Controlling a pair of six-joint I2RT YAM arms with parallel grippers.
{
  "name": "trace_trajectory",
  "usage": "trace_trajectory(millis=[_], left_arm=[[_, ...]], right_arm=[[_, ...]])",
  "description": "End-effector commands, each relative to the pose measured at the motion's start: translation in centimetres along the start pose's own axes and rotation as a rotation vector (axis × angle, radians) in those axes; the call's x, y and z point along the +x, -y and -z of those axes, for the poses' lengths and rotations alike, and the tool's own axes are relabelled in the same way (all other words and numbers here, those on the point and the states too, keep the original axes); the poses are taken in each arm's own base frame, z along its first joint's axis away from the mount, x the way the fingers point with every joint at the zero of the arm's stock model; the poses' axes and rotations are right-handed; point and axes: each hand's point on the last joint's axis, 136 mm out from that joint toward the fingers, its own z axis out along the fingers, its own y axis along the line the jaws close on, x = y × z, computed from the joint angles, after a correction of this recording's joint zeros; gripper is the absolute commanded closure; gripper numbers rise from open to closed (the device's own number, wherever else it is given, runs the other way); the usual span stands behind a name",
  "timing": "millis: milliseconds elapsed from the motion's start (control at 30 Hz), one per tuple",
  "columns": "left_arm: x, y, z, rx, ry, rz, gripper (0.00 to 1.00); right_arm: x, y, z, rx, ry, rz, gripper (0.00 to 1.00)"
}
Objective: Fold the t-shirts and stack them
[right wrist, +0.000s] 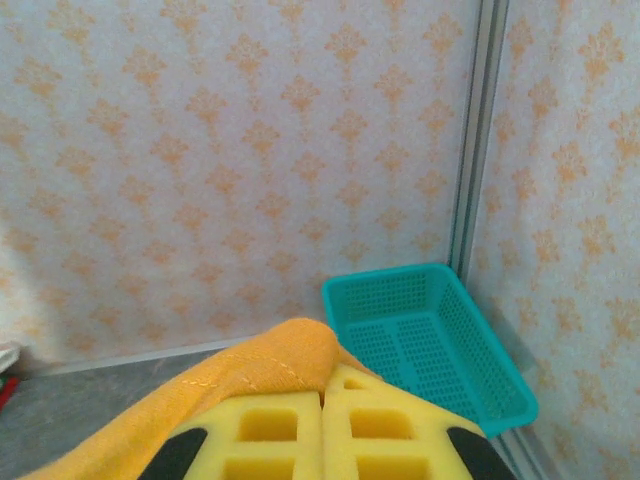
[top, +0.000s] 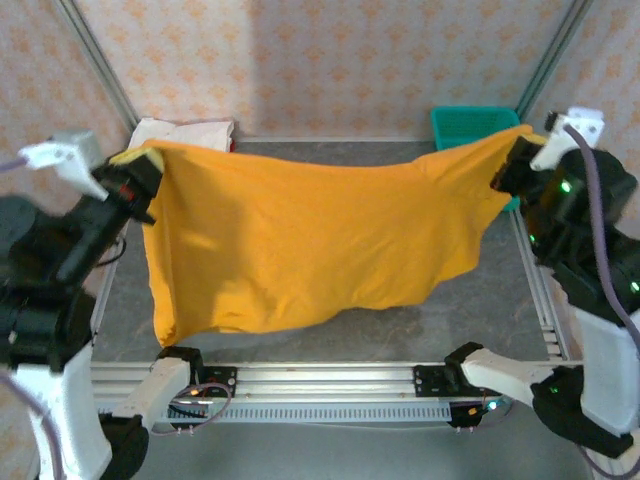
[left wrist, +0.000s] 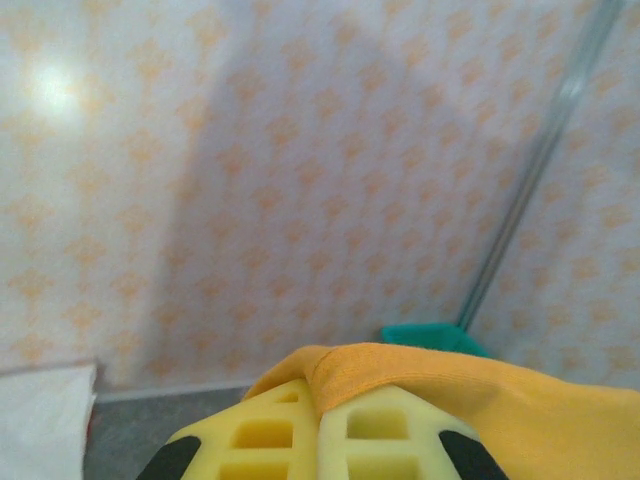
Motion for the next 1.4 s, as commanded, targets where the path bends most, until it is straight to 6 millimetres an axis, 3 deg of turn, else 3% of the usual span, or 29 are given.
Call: trace_trajectory(millis=[0,100,267,400,500,533,600,667,700,833,933,1033,1100,1233,1367], left_arm=[[3.6,-4.6,-6.3,-0.106,-0.105,0.020,1.00],[6.8,-7.8,-11.0,-0.148,-0.166,0.054,1.00],[14.6,-15.2,-18.3,-0.268,-0.320,0.099,1.00],[21.5,-21.0,-23.2,-0.353,-0.453,0.124,1.00],[25.6,-24.7,-26.4,-0.394,-0.532,0.124,1.00],[26.9,-26.0,-27.5,-0.413,-0.561,0.120,0.92],[29.4,-28.5,-29.3,-0.448,-0.628,0.121,0.49],[29.9,-29.7,-30.9,-0.462,-0.656,0.130,0.28],[29.4,-30.1,-31.5,-0.470,-0.647,0.134,0.15],[25.8,-29.2,-32.0,-0.483,-0.561,0.160,0.14],[23.9,-26.9,-30.1,-0.495,-0.535,0.141,0.17],[23.7,-23.4,-26.5,-0.505,-0.539,0.111,0.20],[25.2,-21.5,-23.9,-0.511,-0.553,0.121,0.23],[30.3,-17.7,-19.1,-0.453,-0.613,0.216,0.34],[36.2,-12.8,-14.8,-0.379,-0.808,0.160,0.38]], right_arm=[[0.1,-2.8,-6.1,0.069,-0.024,0.105,1.00],[0.8,-5.0,-11.8,0.075,-0.063,0.122,1.00],[3.9,-8.4,-22.0,0.078,-0.144,0.153,1.00],[9.1,-10.9,-30.7,0.098,-0.205,0.180,1.00],[13.7,-12.7,-36.6,0.080,-0.237,0.182,1.00],[14.9,-13.3,-38.2,0.073,-0.236,0.176,1.00],[16.5,-14.0,-40.7,0.068,-0.214,0.158,0.74],[16.7,-14.2,-42.0,0.062,-0.183,0.126,0.44],[16.3,-14.1,-42.1,0.064,-0.170,0.109,0.31],[13.8,-14.1,-39.9,0.024,-0.164,0.078,0.26],[12.6,-13.8,-36.7,-0.008,-0.224,0.054,0.23],[13.0,-13.3,-33.3,-0.023,-0.303,0.037,0.19],[15.0,-13.2,-31.0,-0.058,-0.373,0.004,0.18],[21.7,-12.3,-25.3,-0.107,-0.495,-0.047,0.19],[28.6,-10.5,-19.7,-0.130,-0.640,-0.098,0.24]])
